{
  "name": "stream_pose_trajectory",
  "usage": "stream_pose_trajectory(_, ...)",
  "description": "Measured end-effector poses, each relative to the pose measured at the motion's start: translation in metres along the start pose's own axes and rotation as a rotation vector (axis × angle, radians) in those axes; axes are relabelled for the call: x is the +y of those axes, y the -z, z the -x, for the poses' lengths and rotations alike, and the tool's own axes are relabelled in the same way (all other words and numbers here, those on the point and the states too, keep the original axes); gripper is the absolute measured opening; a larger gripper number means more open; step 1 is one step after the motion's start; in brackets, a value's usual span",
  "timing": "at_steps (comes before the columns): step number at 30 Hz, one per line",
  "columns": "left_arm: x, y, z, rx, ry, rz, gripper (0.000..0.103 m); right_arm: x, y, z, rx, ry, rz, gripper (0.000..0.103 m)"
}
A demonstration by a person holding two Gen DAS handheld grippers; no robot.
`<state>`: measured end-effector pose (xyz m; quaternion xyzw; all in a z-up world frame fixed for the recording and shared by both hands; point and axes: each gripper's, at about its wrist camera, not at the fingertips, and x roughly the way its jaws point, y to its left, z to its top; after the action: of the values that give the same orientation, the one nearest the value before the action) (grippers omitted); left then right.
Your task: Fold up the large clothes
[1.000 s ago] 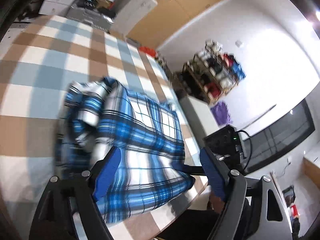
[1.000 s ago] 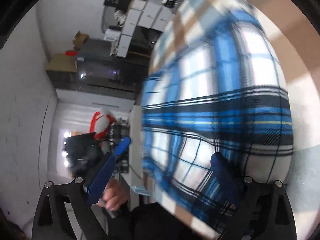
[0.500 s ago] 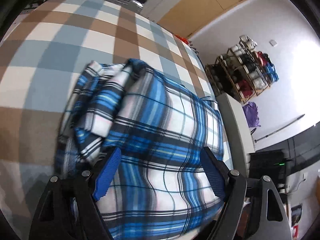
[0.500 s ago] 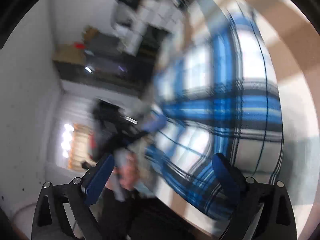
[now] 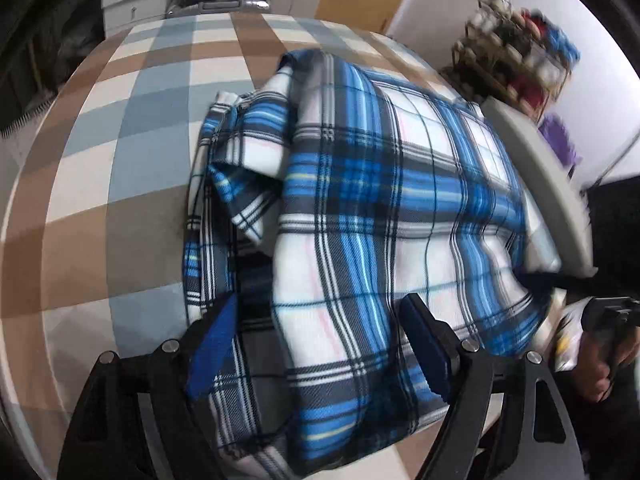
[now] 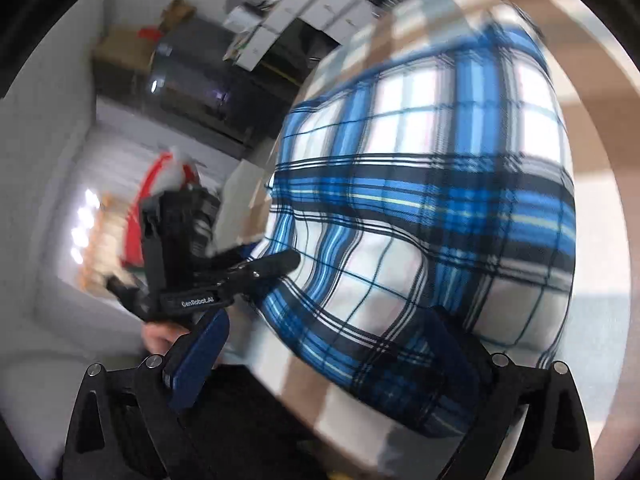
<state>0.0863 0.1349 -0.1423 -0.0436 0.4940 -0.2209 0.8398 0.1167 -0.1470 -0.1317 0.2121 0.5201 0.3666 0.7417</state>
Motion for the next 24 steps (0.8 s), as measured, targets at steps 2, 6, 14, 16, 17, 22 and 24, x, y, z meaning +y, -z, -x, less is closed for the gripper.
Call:
stream_pose_trajectory(2,0.003,-0.004,0.002,0.015,0.003,0.039,0.078,0.015,0.002,-0.002,0.005,0.078,0.071,0.100)
stream_pose_trajectory(6,0.017,-0.012,0.022,-0.071,0.032,0.121,0.078,0.028,0.003,0.026,-0.102,0.043,0.110,0.099)
stream_pose_trajectory(14,0.039,-0.035,-0.013,0.042,0.161,0.194,0.078,-0.027,-0.012,0.063,-0.281,0.360,-0.030,0.099)
stream_pose_trajectory(16,0.039,-0.041,-0.016,0.044,0.165,0.202,0.078,-0.047,-0.014,0.060,-0.249,0.340,-0.095,0.099)
stream_pose_trajectory(17,0.037,-0.040,-0.013,0.044,0.165,0.199,0.078,-0.053,-0.015,0.059,-0.235,0.347,-0.106,0.099)
stream_pose_trajectory(22,0.032,-0.043,-0.020,0.067,0.296,0.208,0.078,-0.056,-0.029,0.043,-0.182,0.354,-0.085,0.099)
stream_pose_trajectory(24,0.029,-0.041,-0.019,0.065,0.295,0.192,0.078,-0.059,-0.033,0.037,-0.155,0.351,-0.092,0.099)
